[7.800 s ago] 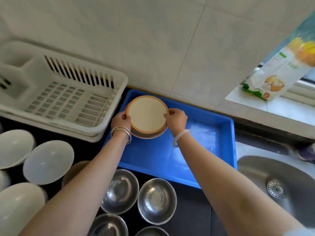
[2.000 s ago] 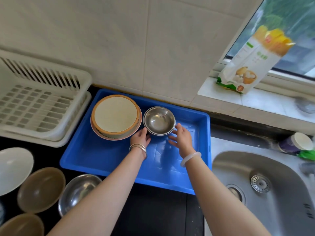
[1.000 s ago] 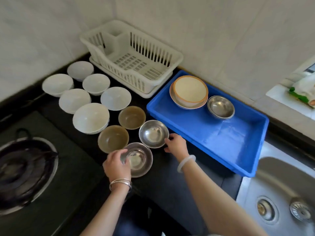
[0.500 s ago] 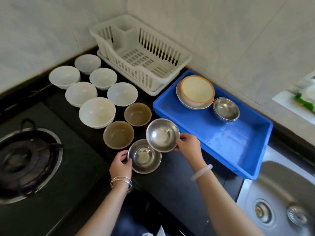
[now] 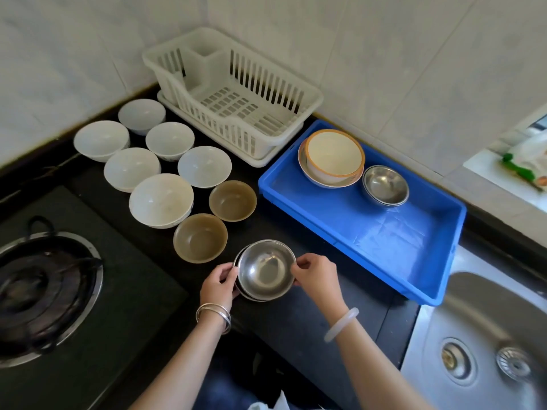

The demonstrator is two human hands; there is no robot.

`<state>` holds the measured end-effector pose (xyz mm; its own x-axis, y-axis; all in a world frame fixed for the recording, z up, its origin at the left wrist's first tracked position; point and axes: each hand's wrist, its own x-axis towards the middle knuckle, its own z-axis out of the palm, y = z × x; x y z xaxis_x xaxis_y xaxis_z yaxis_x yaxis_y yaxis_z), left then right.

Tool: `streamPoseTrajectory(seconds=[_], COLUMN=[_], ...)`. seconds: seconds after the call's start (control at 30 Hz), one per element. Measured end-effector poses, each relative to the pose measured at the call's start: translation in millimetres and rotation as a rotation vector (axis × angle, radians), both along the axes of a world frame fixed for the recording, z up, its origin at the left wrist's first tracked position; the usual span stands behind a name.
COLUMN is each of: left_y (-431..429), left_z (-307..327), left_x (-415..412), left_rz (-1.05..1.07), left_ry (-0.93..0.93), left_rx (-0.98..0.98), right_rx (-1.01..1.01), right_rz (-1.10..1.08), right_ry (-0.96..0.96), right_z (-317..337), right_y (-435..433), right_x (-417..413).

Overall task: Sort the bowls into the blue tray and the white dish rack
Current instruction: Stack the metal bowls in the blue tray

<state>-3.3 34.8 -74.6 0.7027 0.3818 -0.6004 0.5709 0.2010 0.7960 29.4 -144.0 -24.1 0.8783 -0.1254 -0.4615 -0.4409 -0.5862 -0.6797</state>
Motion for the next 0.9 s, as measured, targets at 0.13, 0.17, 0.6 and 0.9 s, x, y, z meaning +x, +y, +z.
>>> streamPoseTrajectory(seconds=[0.13,0.17,0.6,0.9], left_y=[-0.8,-0.3,0.4,-45.4], left_z=[0.6,0.3,11.9,62.1], left_x=[-1.0,-0.8,9.5,69.2], left_rz=[-0.029,-0.033,-0.084,-0.23], left_ry=[0.012,0.017,0.064,-0.115], left_rx=[-0.021,-0.02,-0.043,-0.094], right_rx=[0.006,0.005,0.359,0.481], right_rz=[0.005,0.003,-0.138,-0.315], right_ry=[0.02,0.021,0.236,-0.014], right_z=[-7.0,-8.9,-29.0,10.9], right_y=[2.2,2.6,-5.8,-56.7], right_x=[-0.2,-0.3,3.1,33.6])
